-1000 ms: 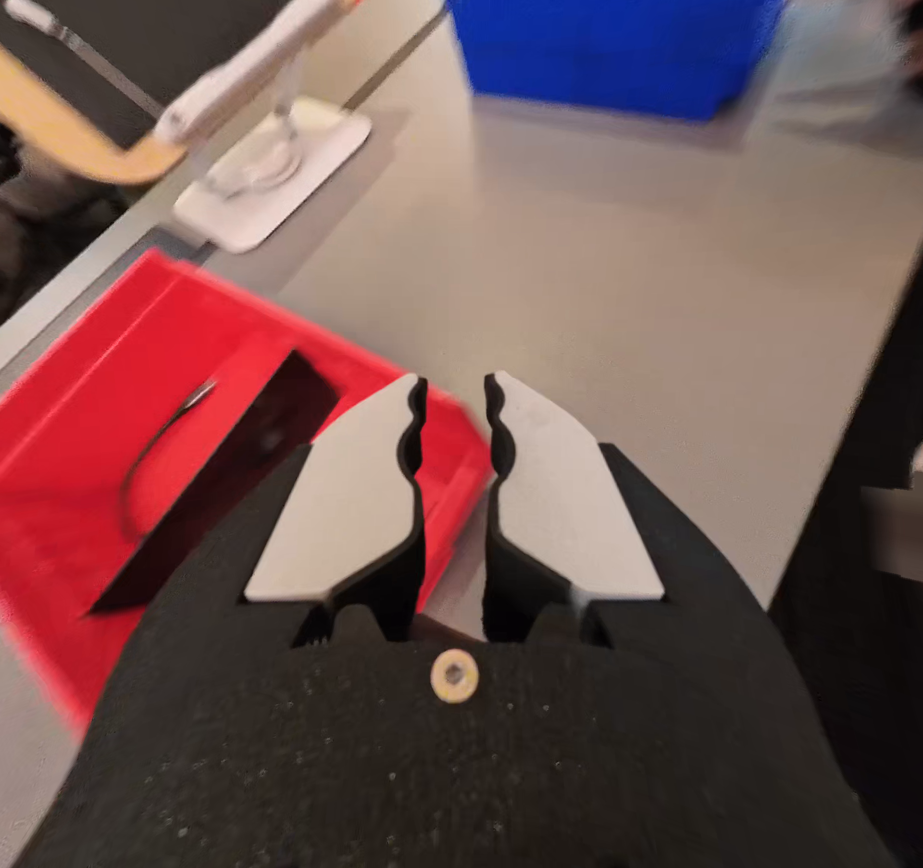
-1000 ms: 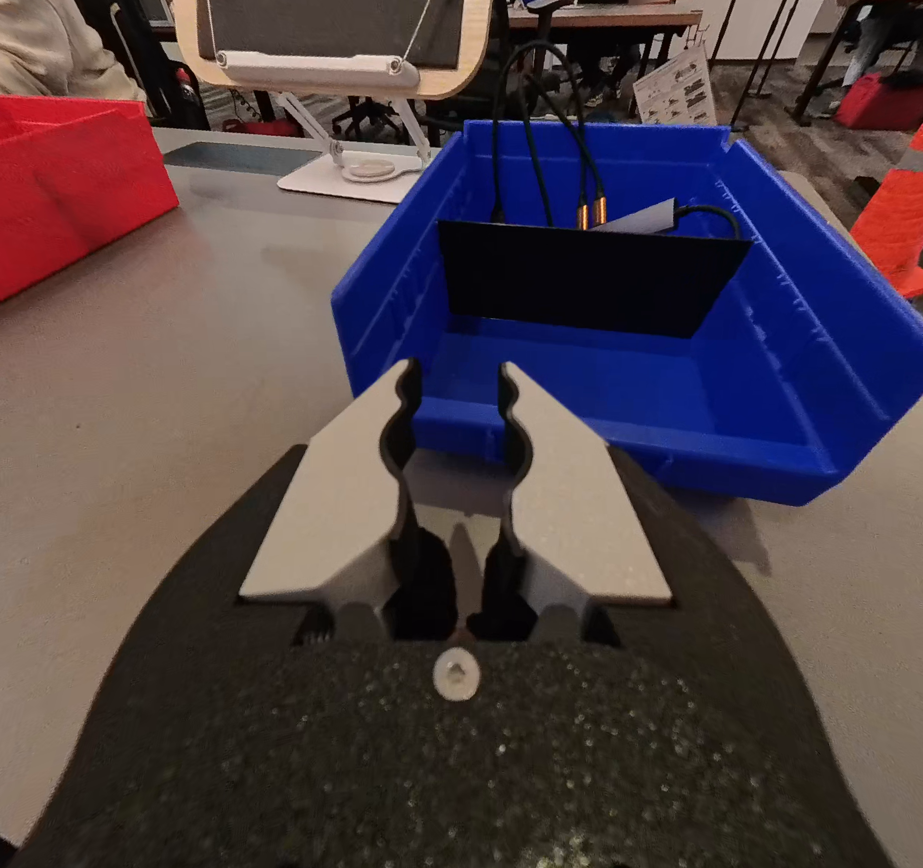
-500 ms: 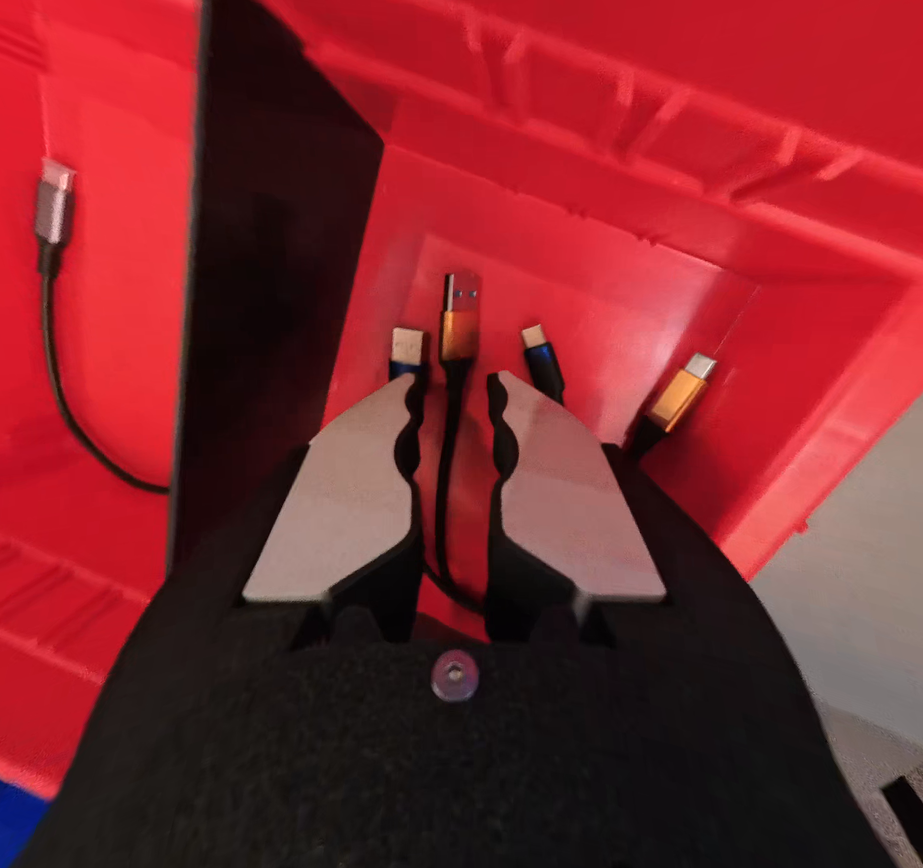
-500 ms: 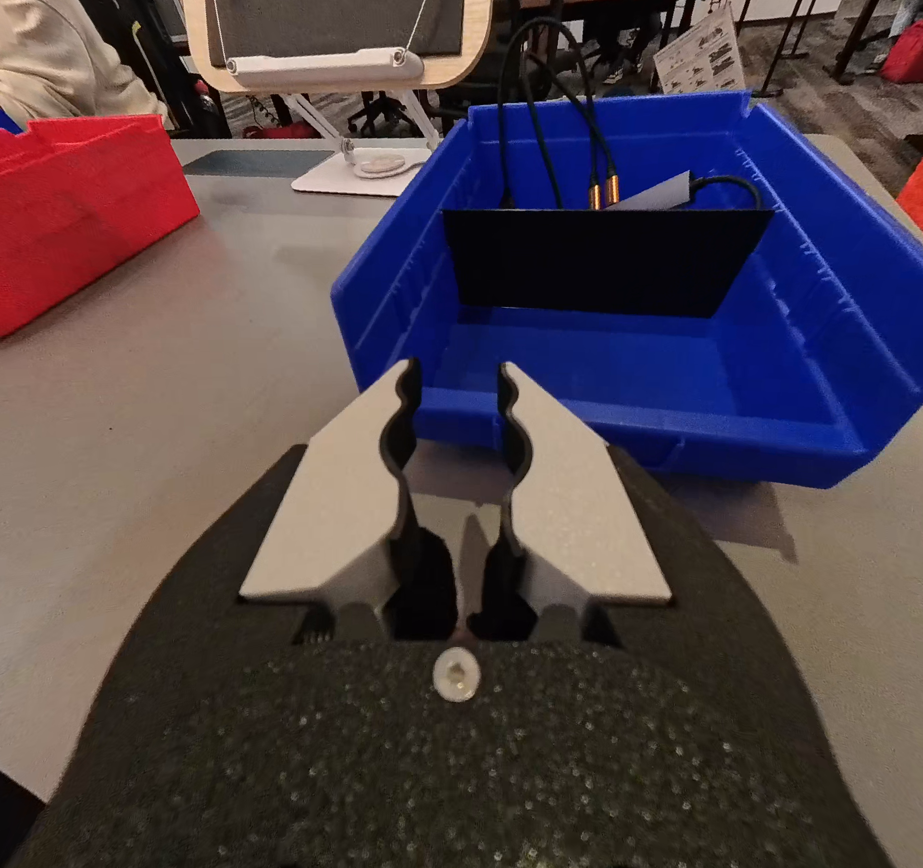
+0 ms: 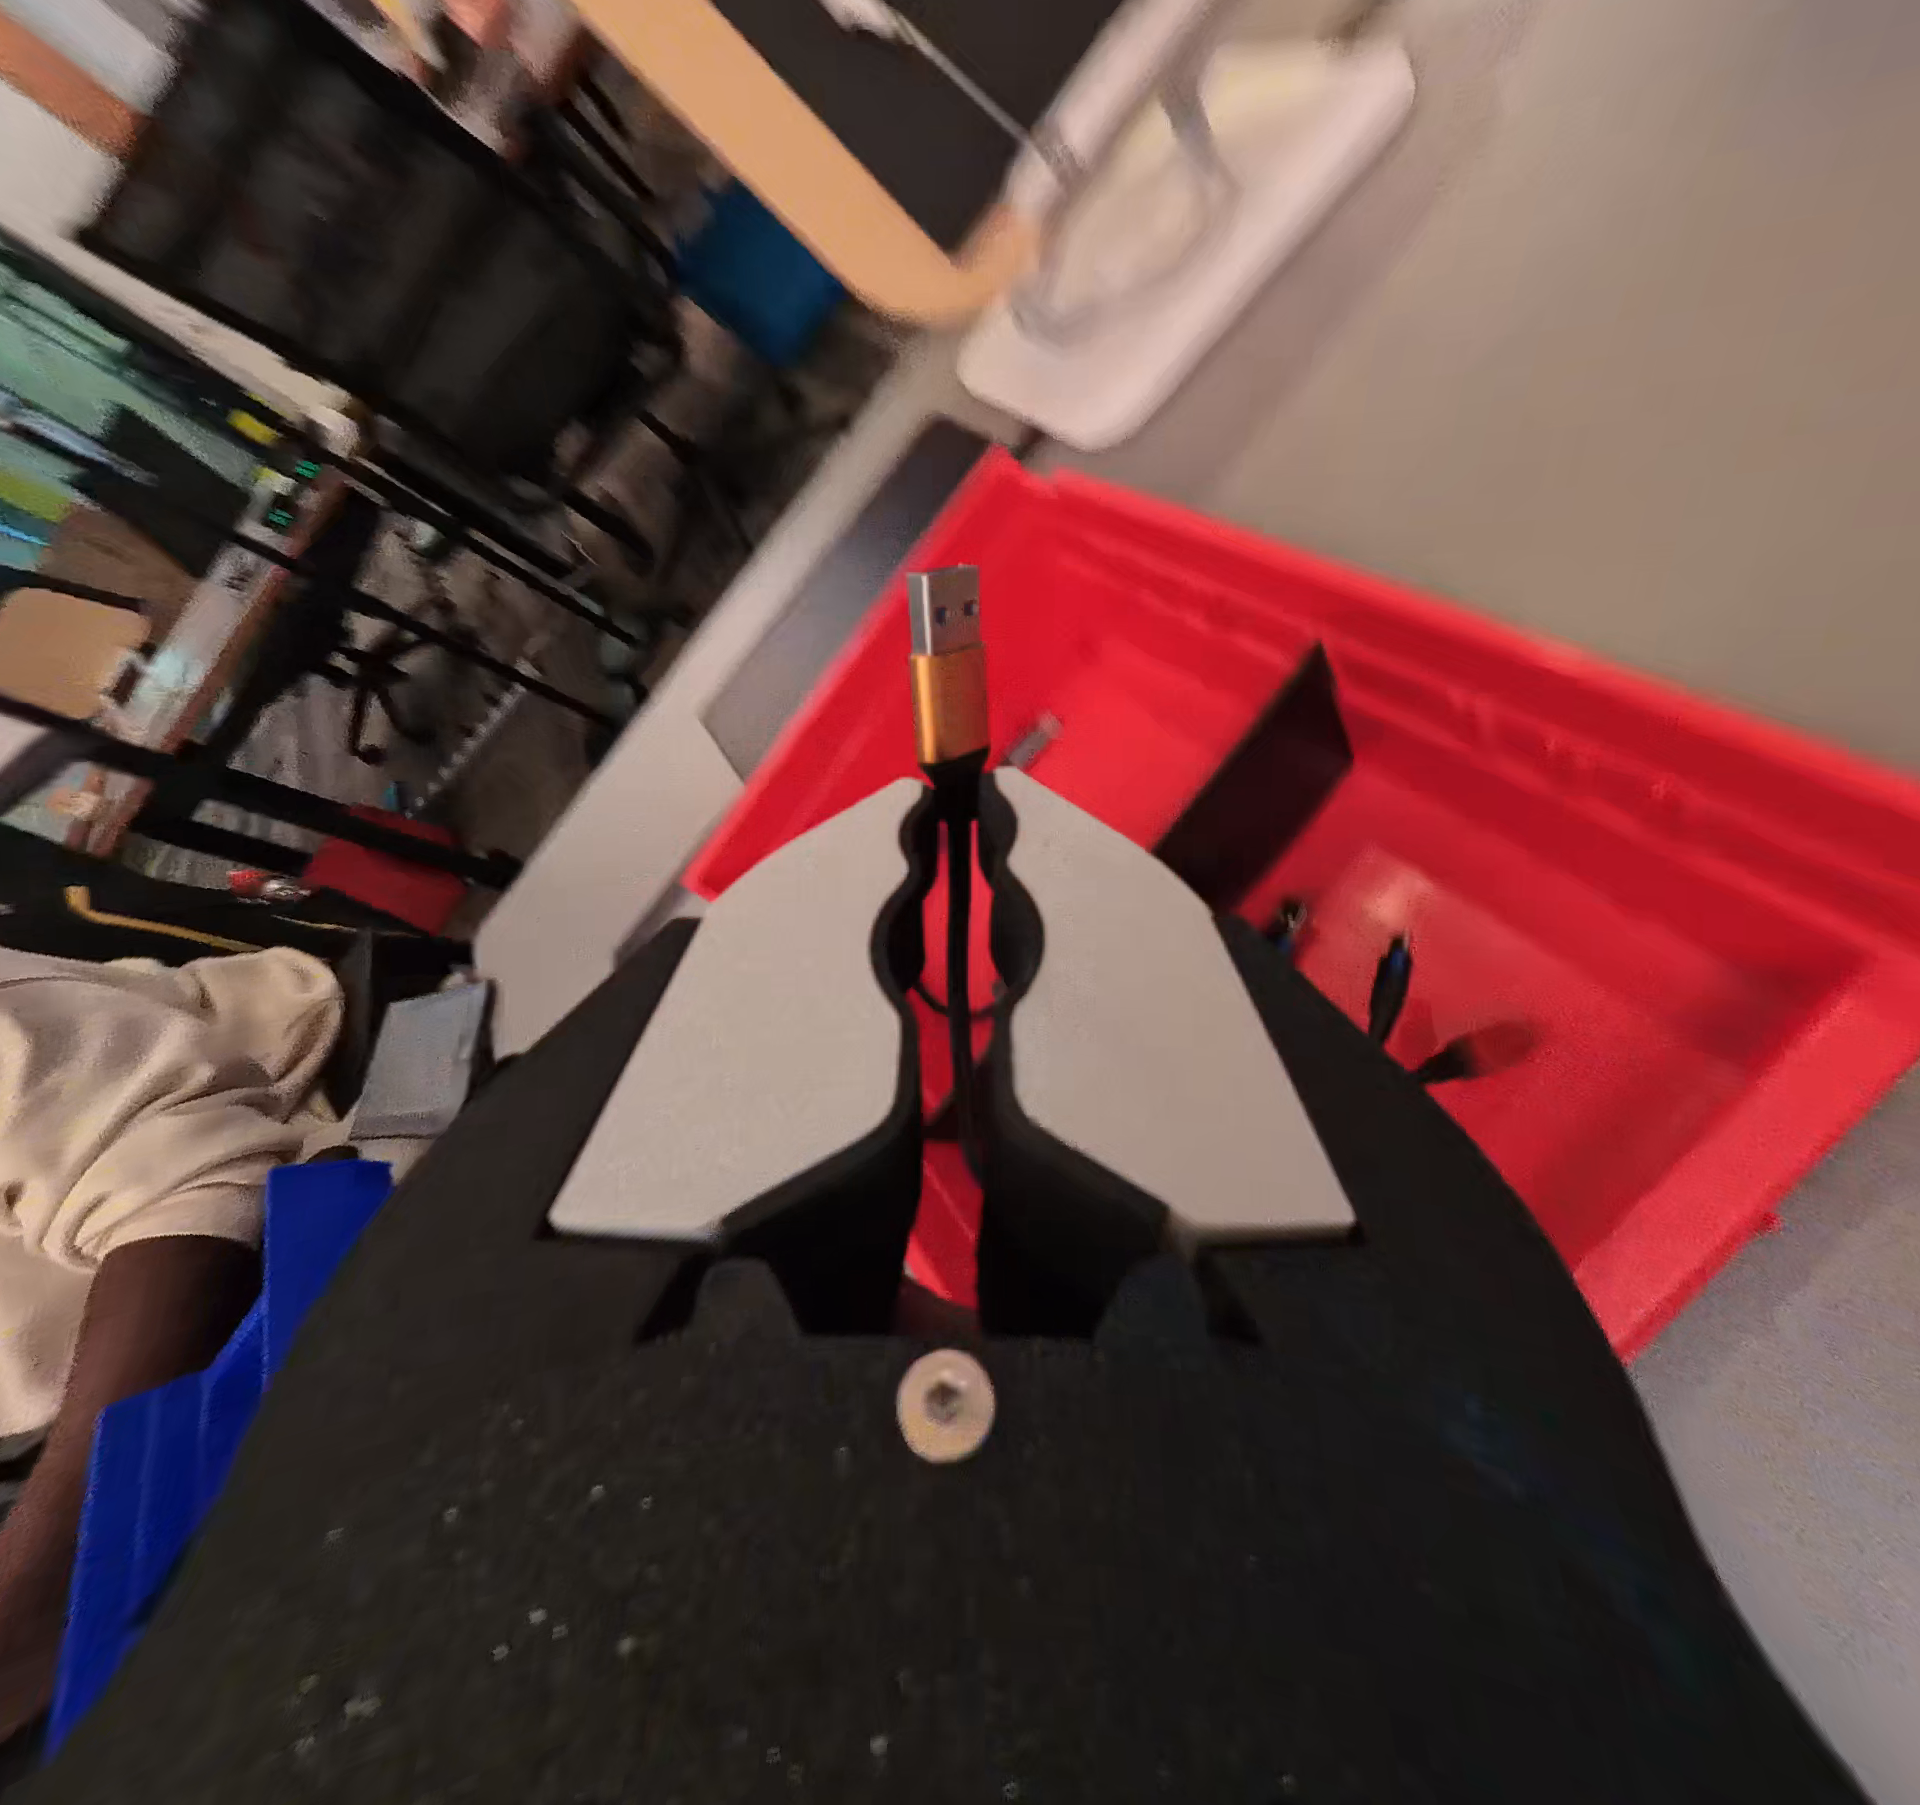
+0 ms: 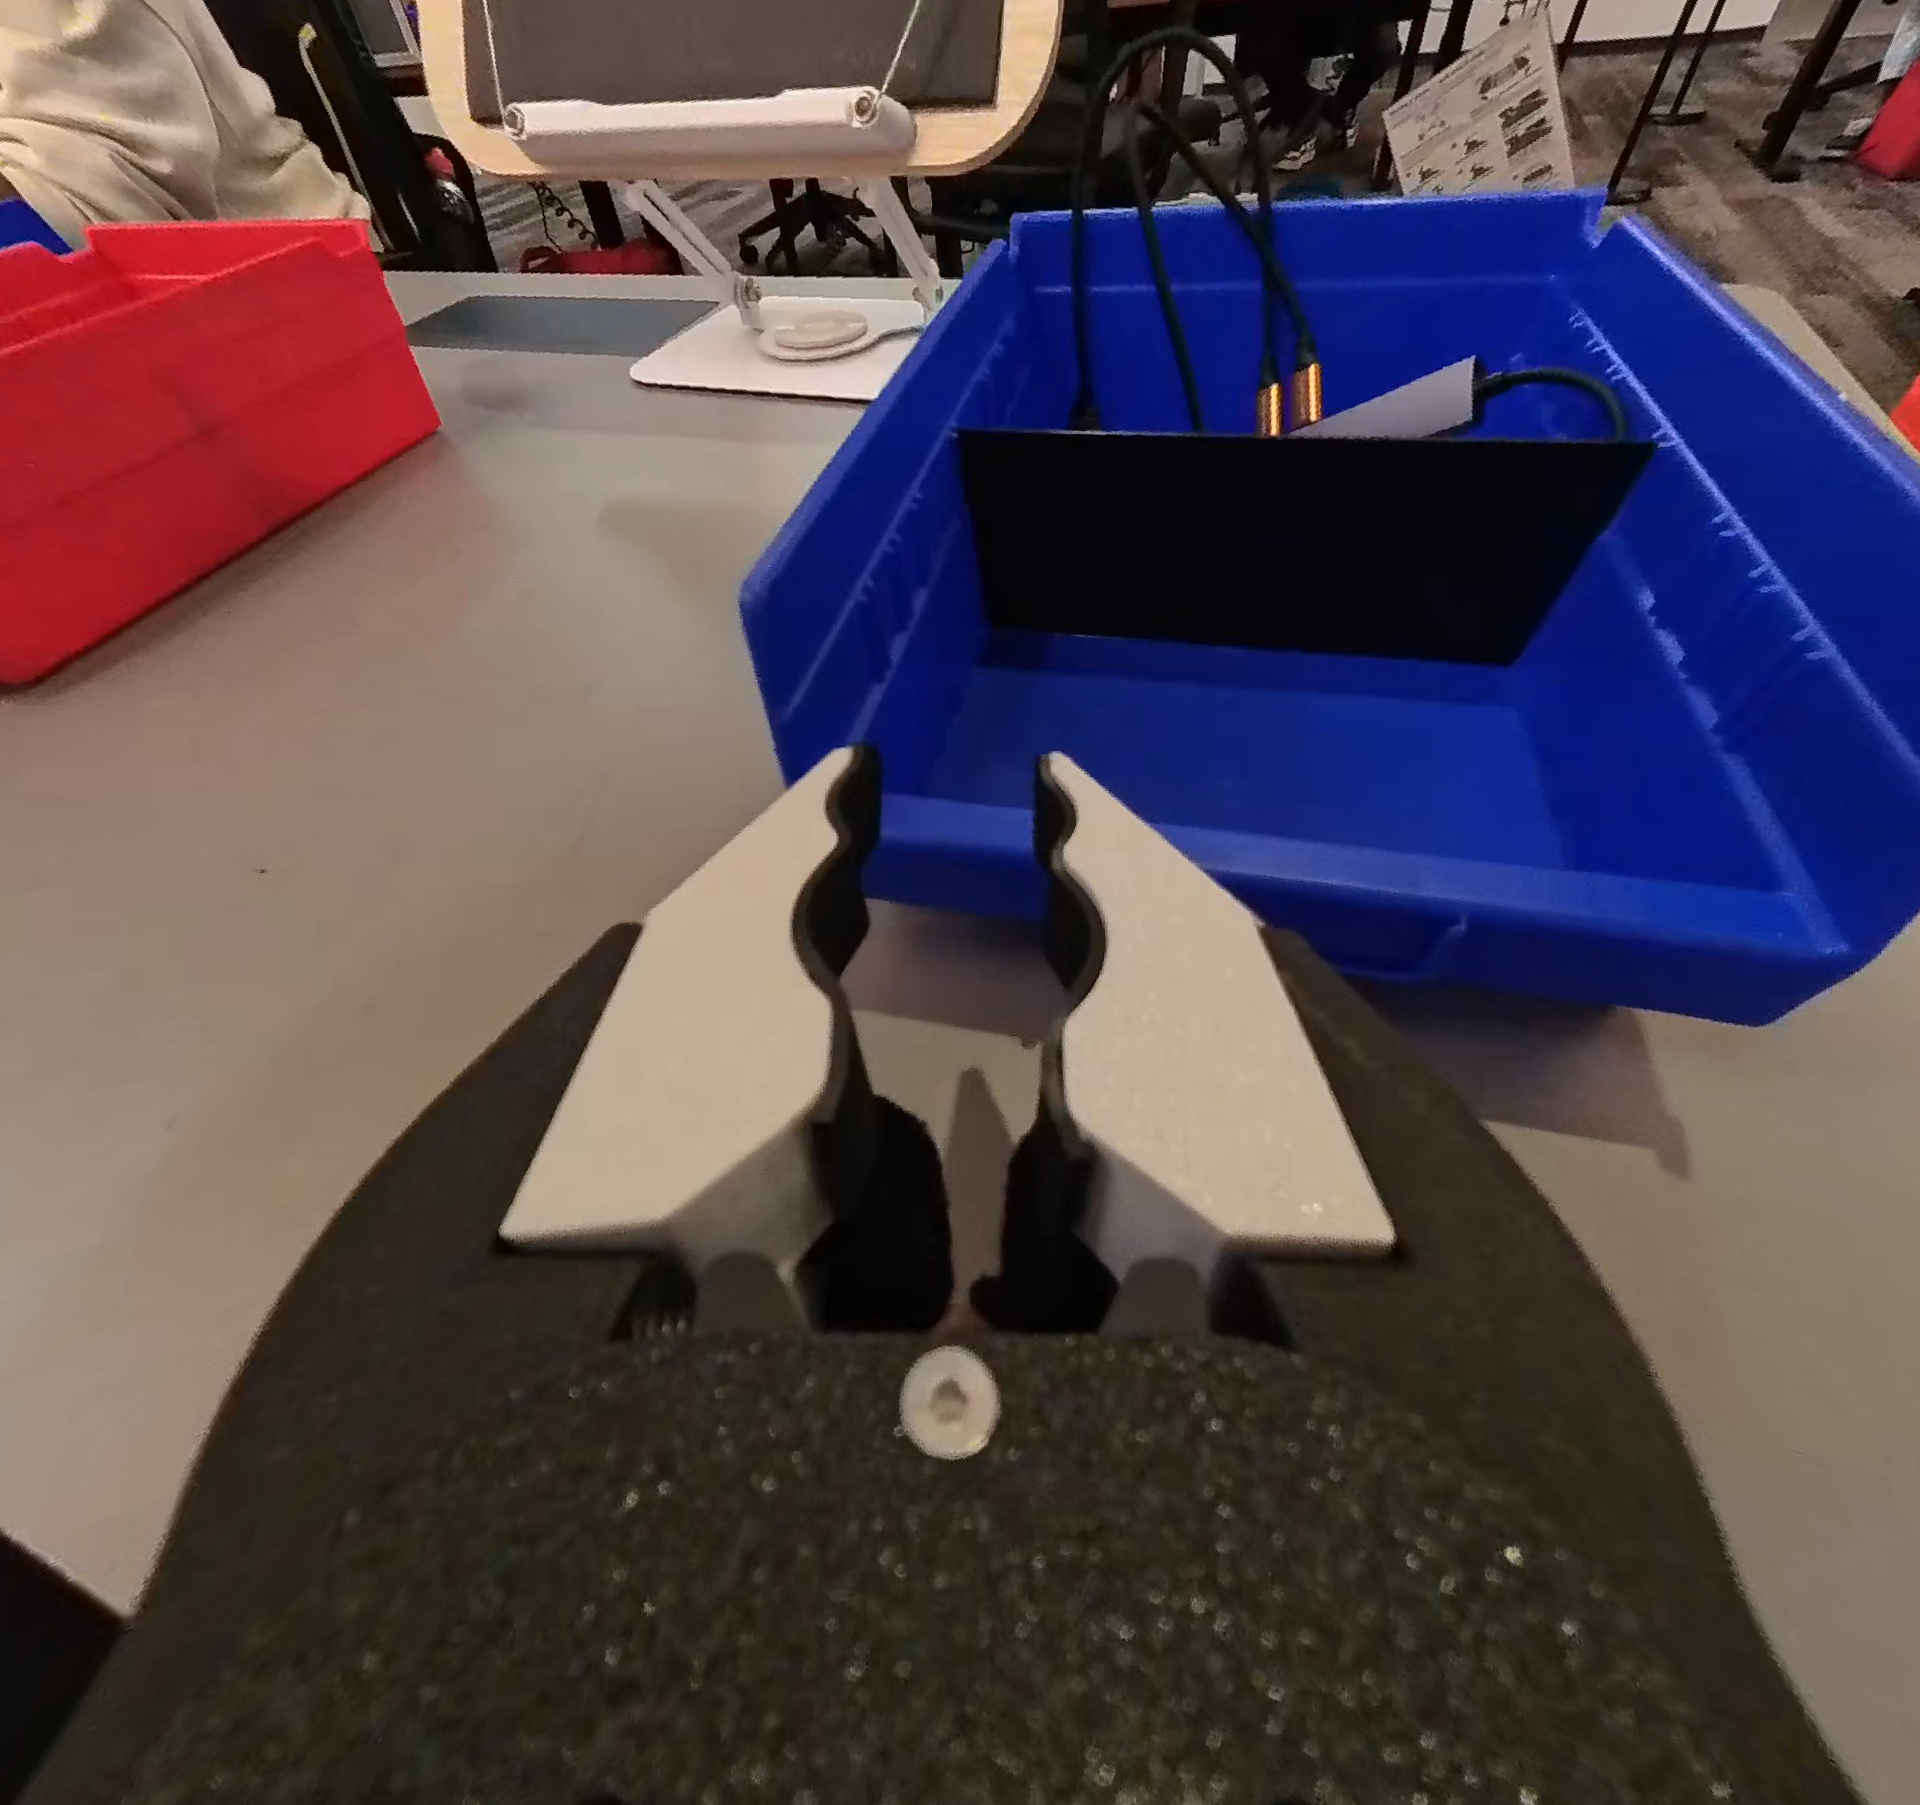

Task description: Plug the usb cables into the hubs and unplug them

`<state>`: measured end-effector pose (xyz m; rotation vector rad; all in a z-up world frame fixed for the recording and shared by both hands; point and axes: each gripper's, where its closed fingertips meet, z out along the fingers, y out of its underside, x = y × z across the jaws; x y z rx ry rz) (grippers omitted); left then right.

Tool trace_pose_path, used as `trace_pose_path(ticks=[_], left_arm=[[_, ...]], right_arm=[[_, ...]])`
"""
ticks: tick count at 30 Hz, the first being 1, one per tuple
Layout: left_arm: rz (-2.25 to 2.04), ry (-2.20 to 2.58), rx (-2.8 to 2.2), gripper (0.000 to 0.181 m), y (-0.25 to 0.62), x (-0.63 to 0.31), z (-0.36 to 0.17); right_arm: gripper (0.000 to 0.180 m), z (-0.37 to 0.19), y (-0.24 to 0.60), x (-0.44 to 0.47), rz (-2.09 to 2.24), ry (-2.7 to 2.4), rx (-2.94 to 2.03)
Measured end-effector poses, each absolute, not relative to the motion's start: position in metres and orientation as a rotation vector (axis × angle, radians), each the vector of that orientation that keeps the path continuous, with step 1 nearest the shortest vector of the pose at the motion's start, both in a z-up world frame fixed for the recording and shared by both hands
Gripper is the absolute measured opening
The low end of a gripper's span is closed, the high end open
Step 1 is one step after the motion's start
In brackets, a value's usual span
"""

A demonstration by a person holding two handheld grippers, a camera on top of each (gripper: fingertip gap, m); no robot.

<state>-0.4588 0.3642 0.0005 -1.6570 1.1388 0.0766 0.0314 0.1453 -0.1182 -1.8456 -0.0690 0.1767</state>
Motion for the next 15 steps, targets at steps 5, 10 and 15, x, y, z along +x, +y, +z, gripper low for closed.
trace_pose_path(ticks=[5, 10, 15], left_arm=[[0.049, 0.926, -1.483, 0.007, 0.352, -0.457, 0.092], [0.006, 0.782, -1.299, 0.006, 0.321, -0.418, 0.161], [-0.190, 0.771, -1.395, 0.006, 0.290, -0.332, 0.152]], right_arm=[[0.027, -0.116, 0.142, 0.030, 0.177, -0.076, -1.837], [0.027, -0.113, 0.138, 0.033, 0.190, -0.058, -1.824], [0.026, -0.112, 0.136, 0.035, 0.204, -0.043, -1.820]])
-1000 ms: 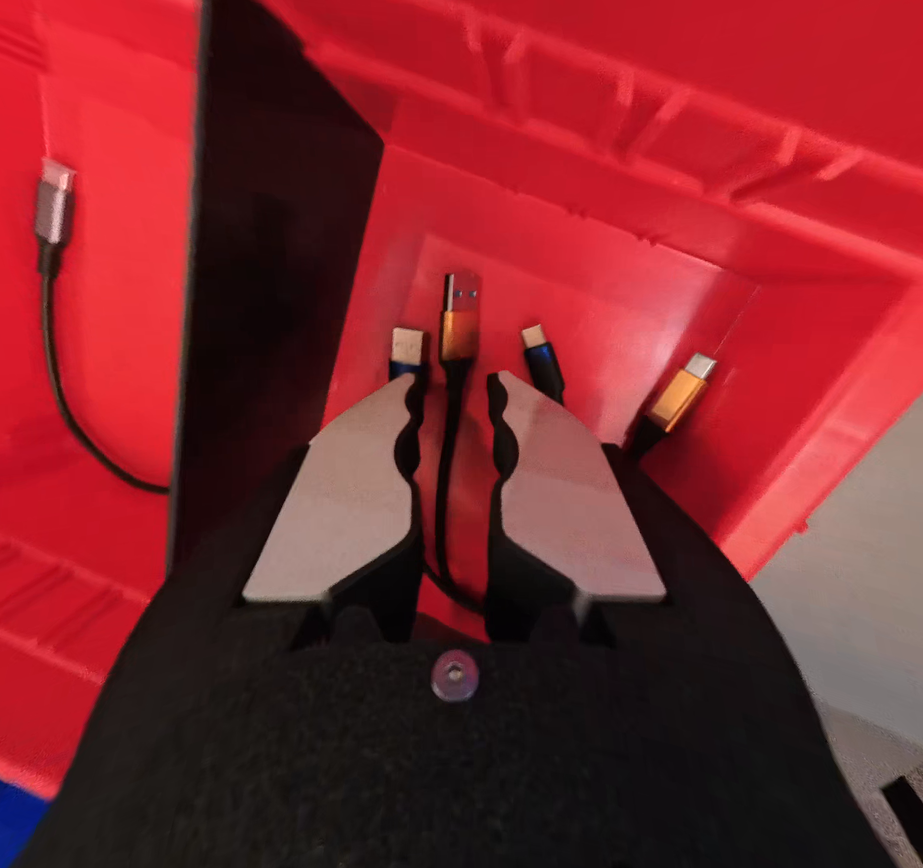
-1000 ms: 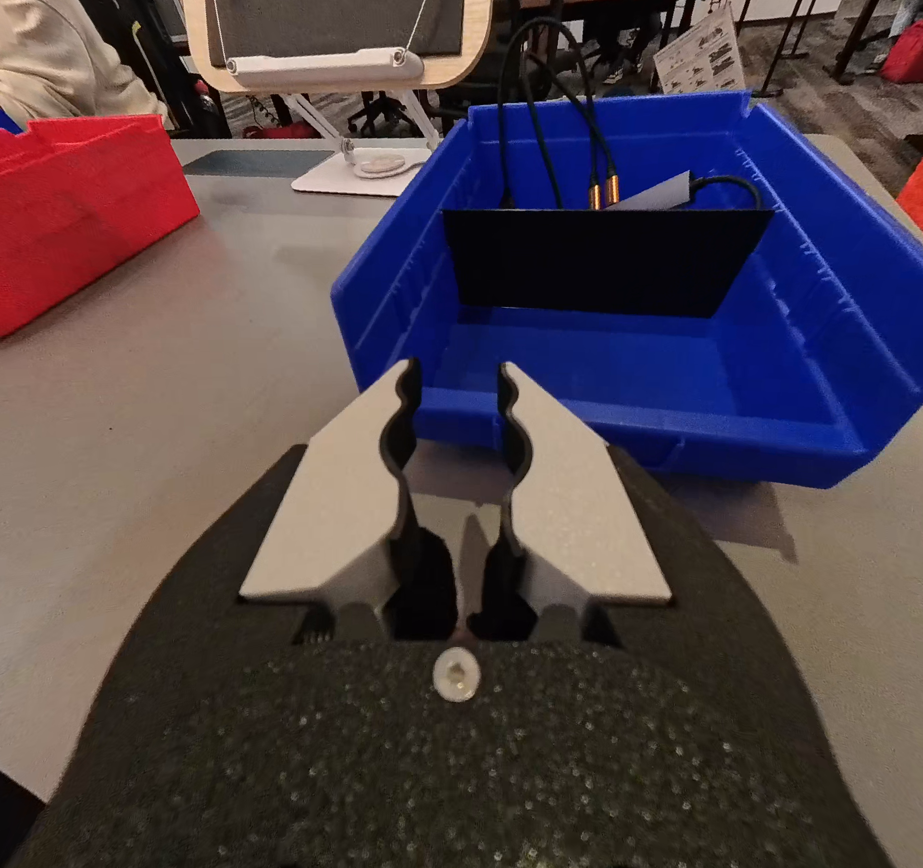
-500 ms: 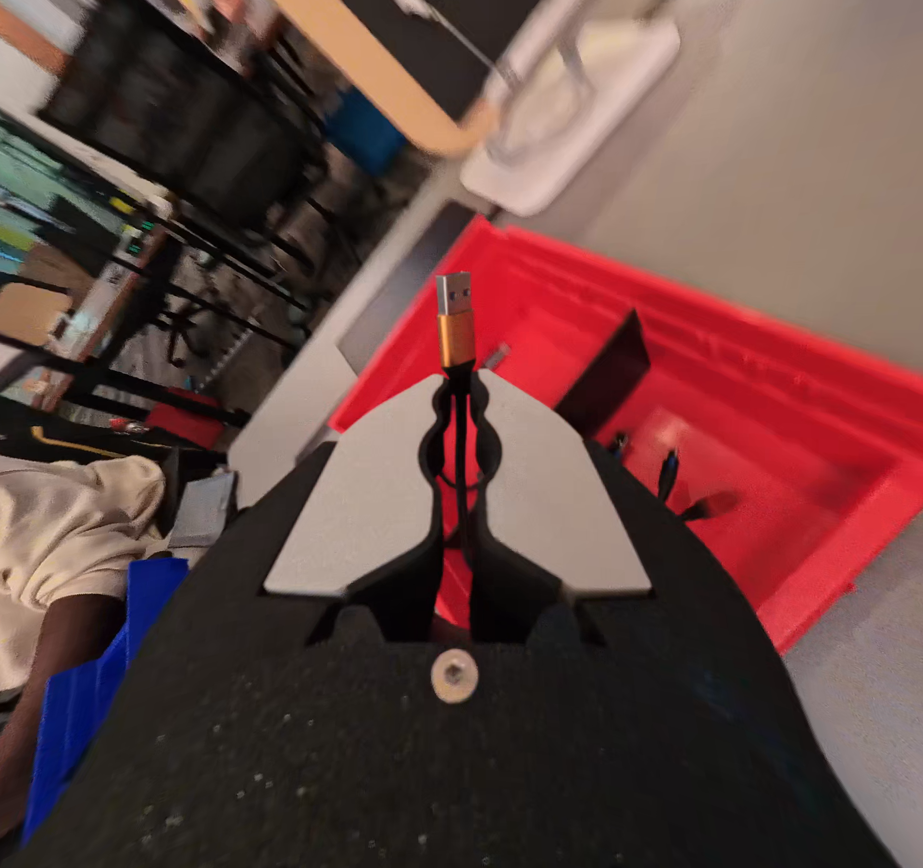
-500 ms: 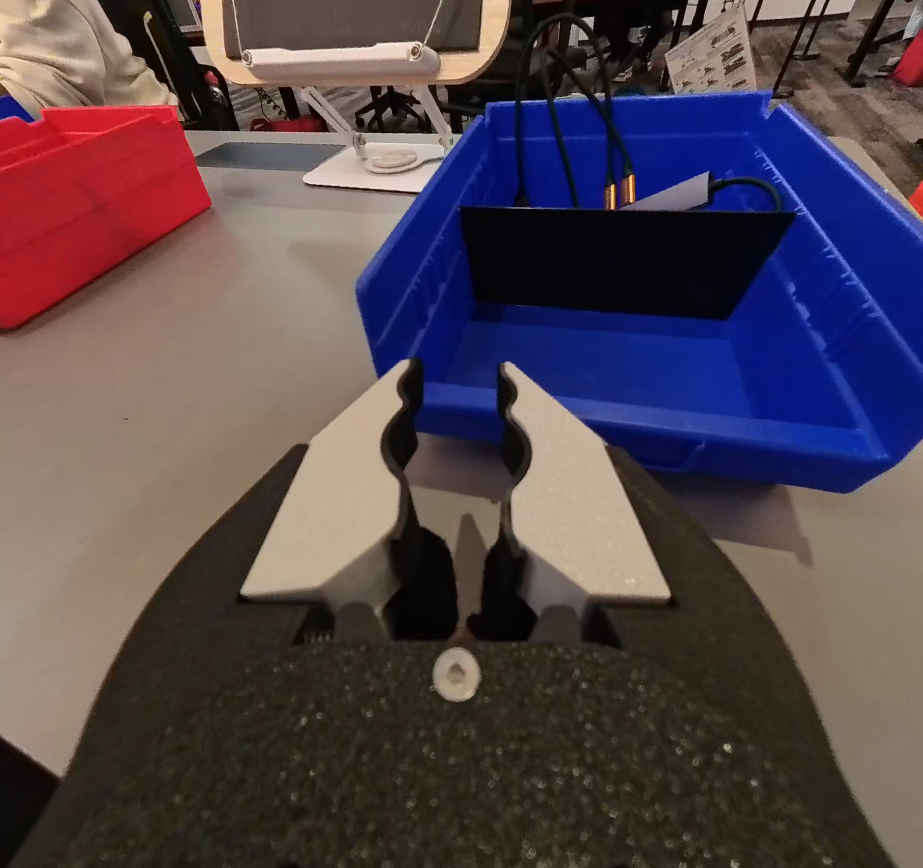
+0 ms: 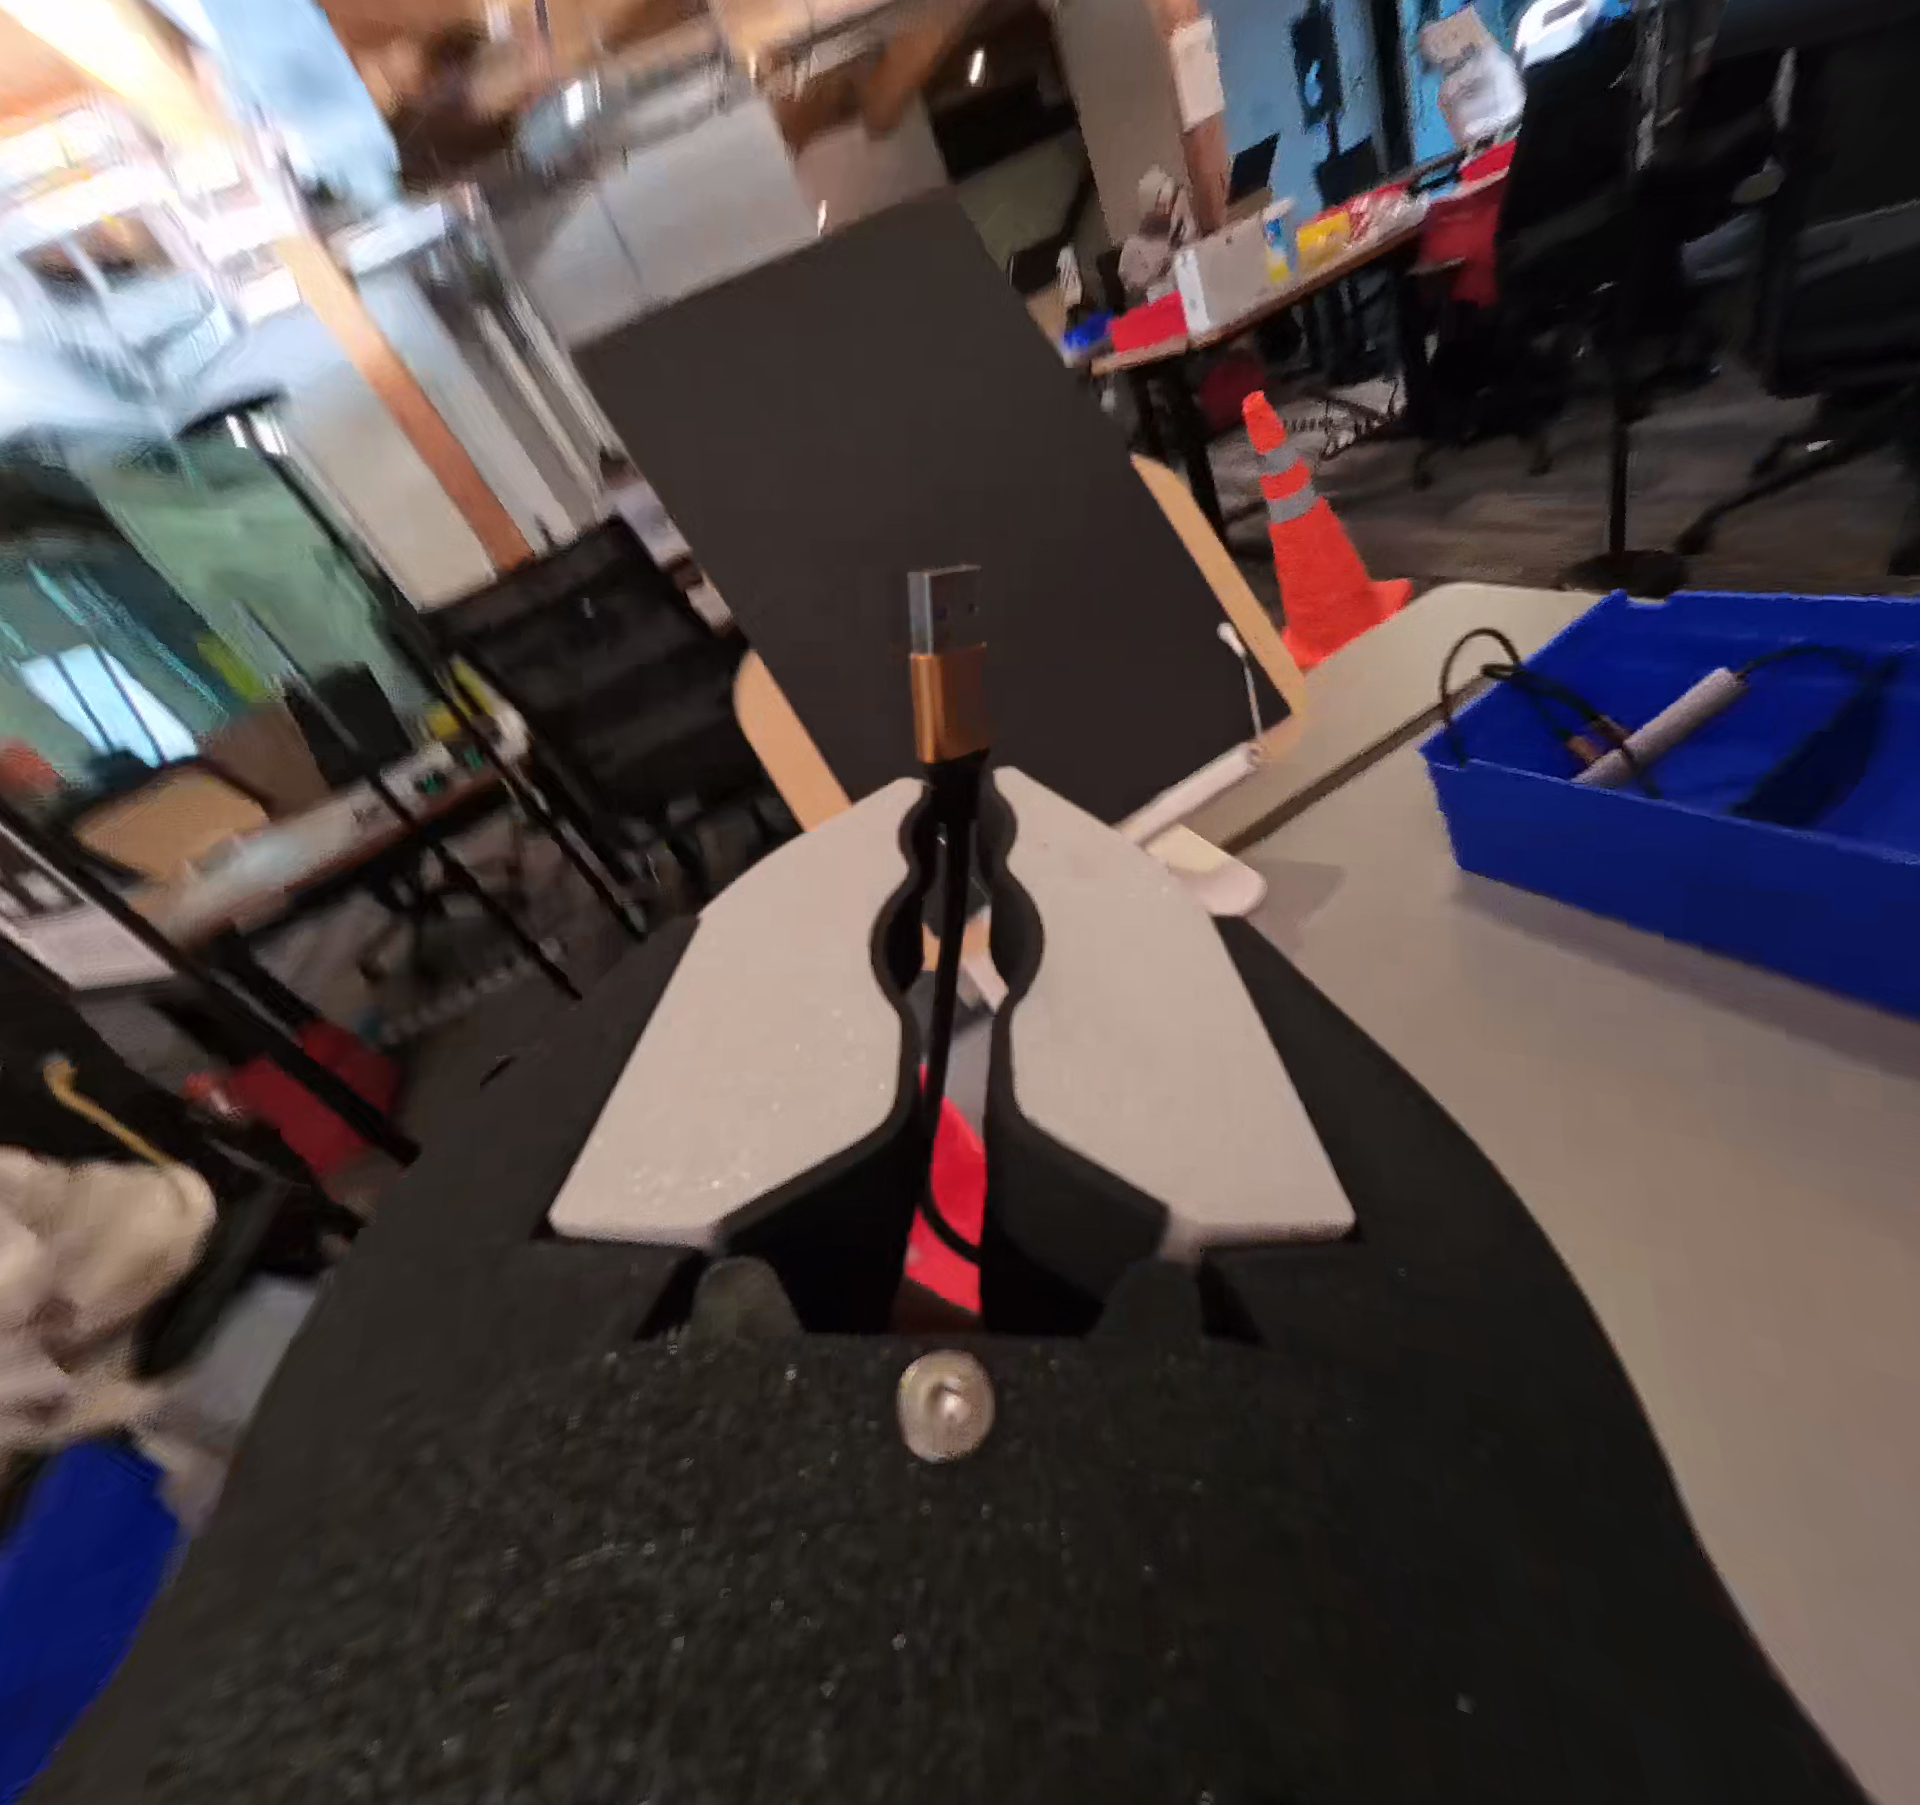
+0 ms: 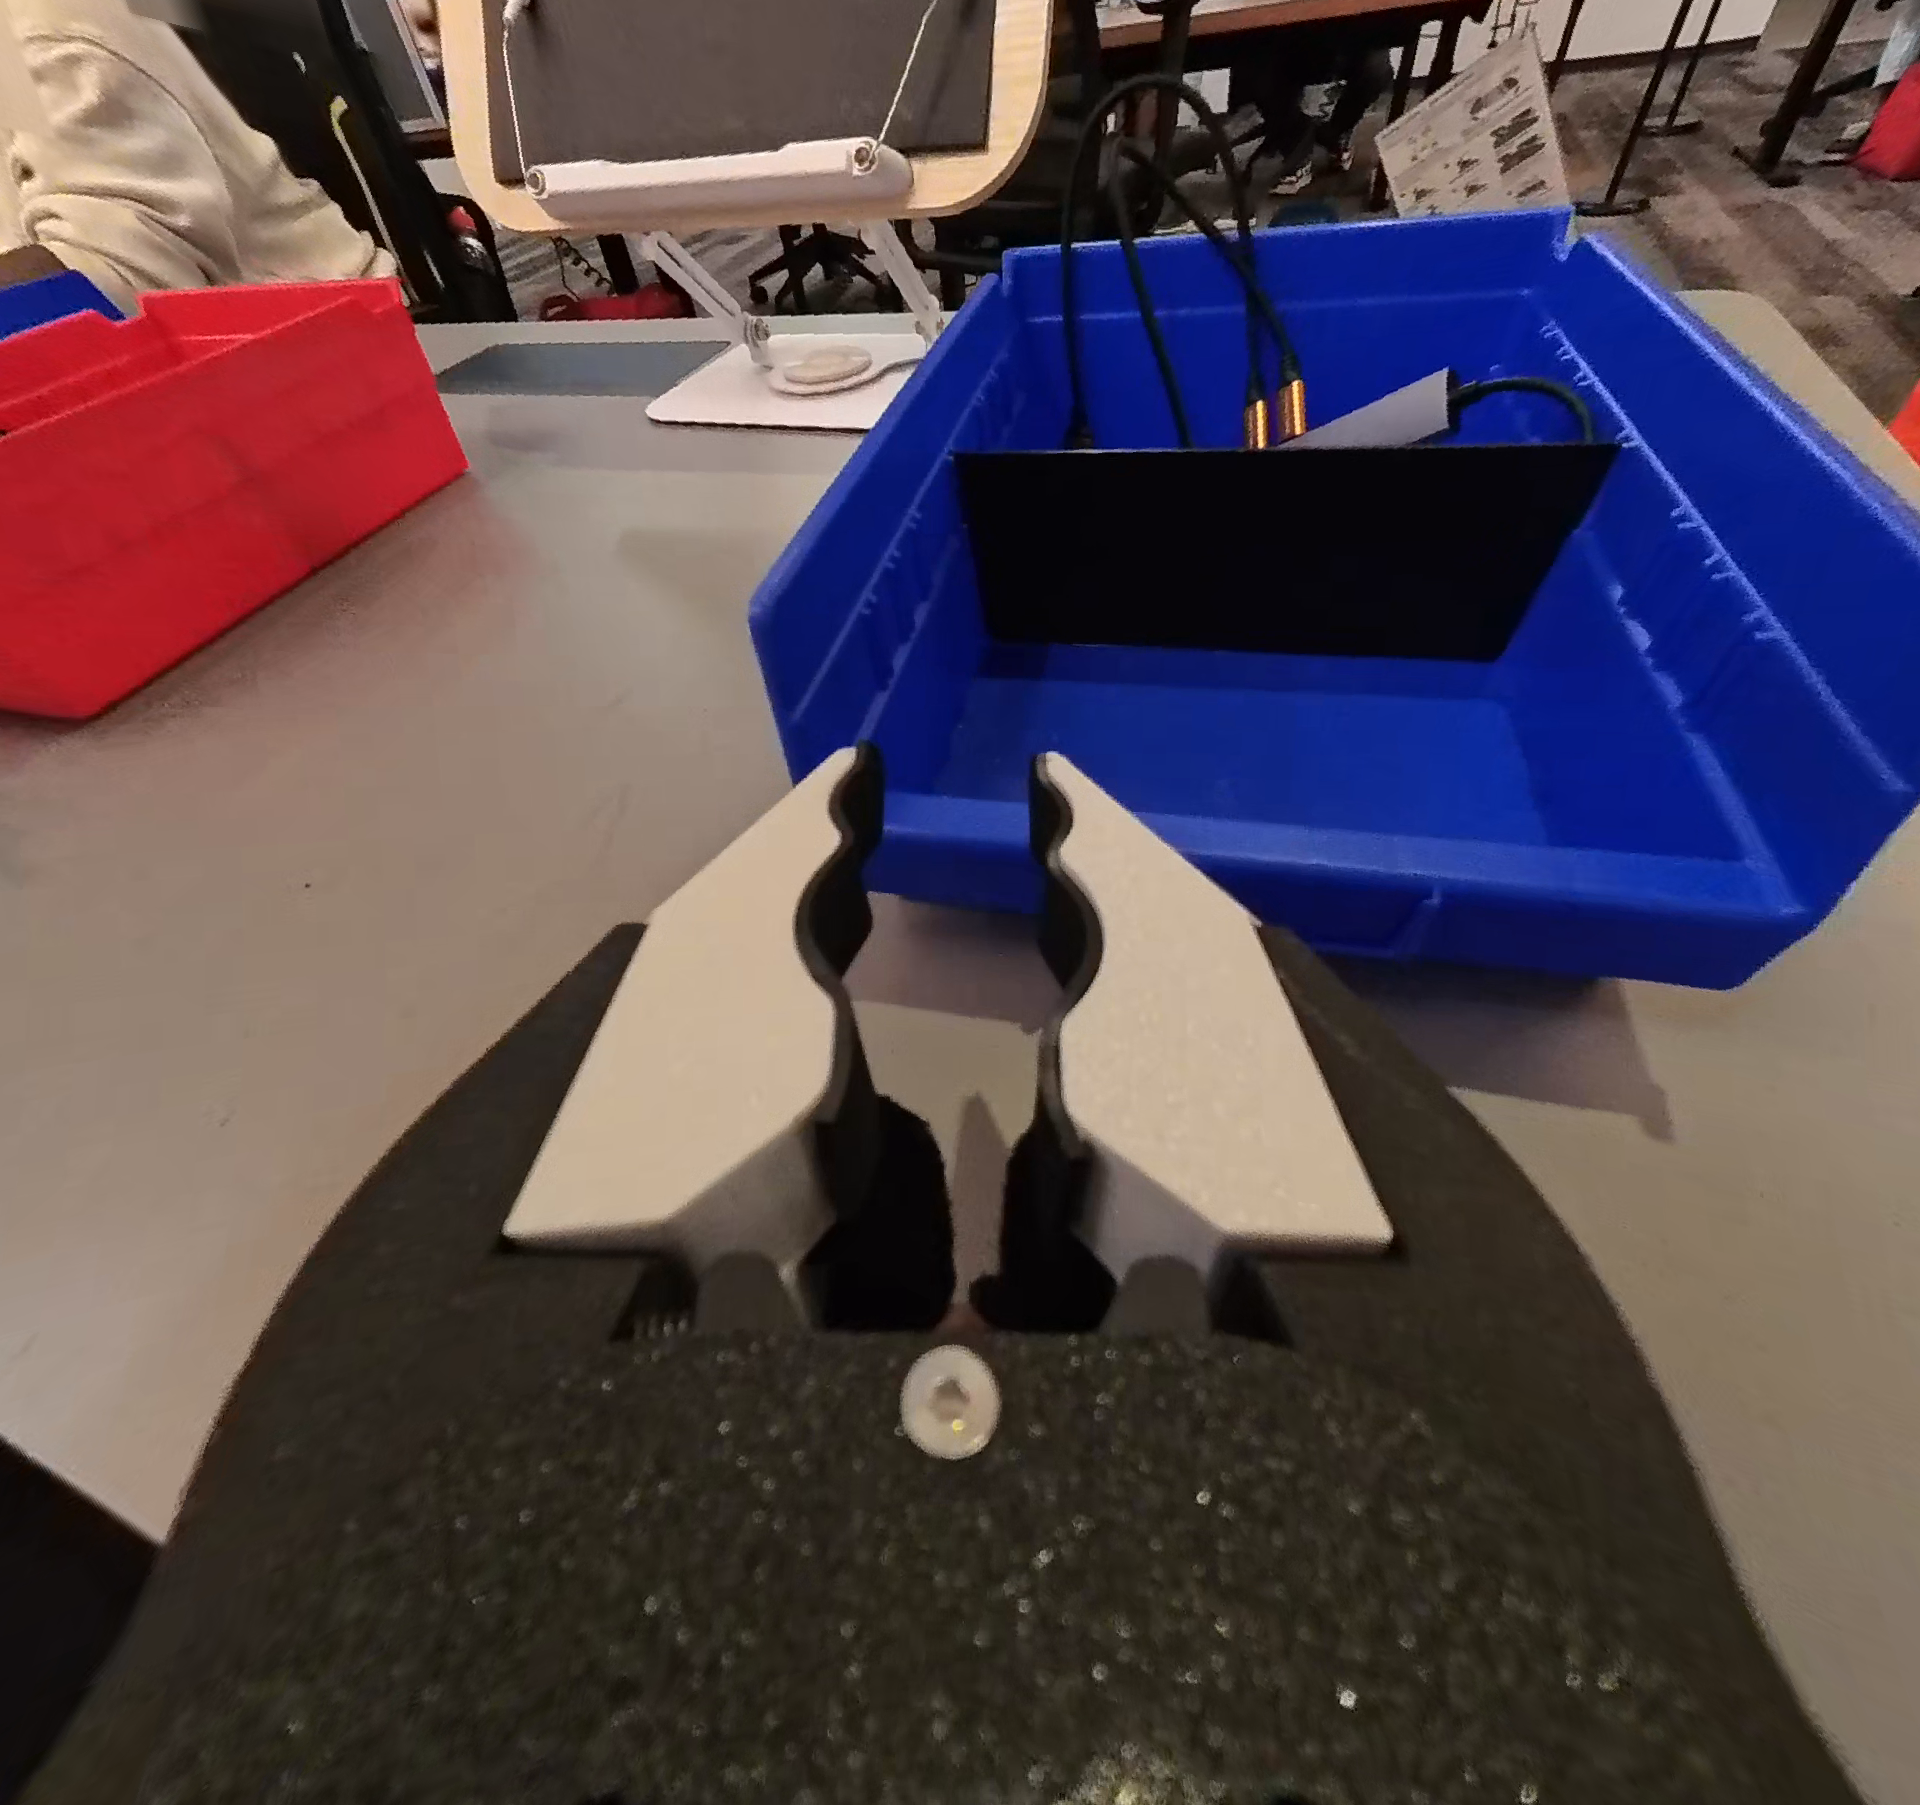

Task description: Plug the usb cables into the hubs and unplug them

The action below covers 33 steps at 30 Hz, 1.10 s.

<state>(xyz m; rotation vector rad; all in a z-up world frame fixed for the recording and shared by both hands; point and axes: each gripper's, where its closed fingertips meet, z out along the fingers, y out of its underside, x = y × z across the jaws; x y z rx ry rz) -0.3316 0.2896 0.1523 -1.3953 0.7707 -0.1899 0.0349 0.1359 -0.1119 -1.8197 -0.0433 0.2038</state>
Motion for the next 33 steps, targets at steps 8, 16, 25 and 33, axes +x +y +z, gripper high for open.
trace_pose_path(ticks=[8, 16, 25, 33], left_arm=[[-0.414, 0.925, -1.900, 0.007, 0.284, -0.224, -0.046], [-0.462, 1.129, -2.133, 0.016, 0.229, -0.206, -0.160], [-0.463, 1.443, -1.831, 0.027, 0.248, -0.284, -0.052], [-0.069, 1.875, -1.958, 0.025, 0.379, -0.421, -0.059]], right_arm=[[0.026, -0.115, 0.132, 0.034, 0.205, -0.050, -1.831], [0.026, -0.119, 0.126, 0.038, 0.229, -0.033, -1.847], [0.026, -0.122, 0.128, 0.044, 0.234, -0.017, -1.853], [0.026, -0.129, 0.138, 0.045, 0.192, -0.051, -1.890]])
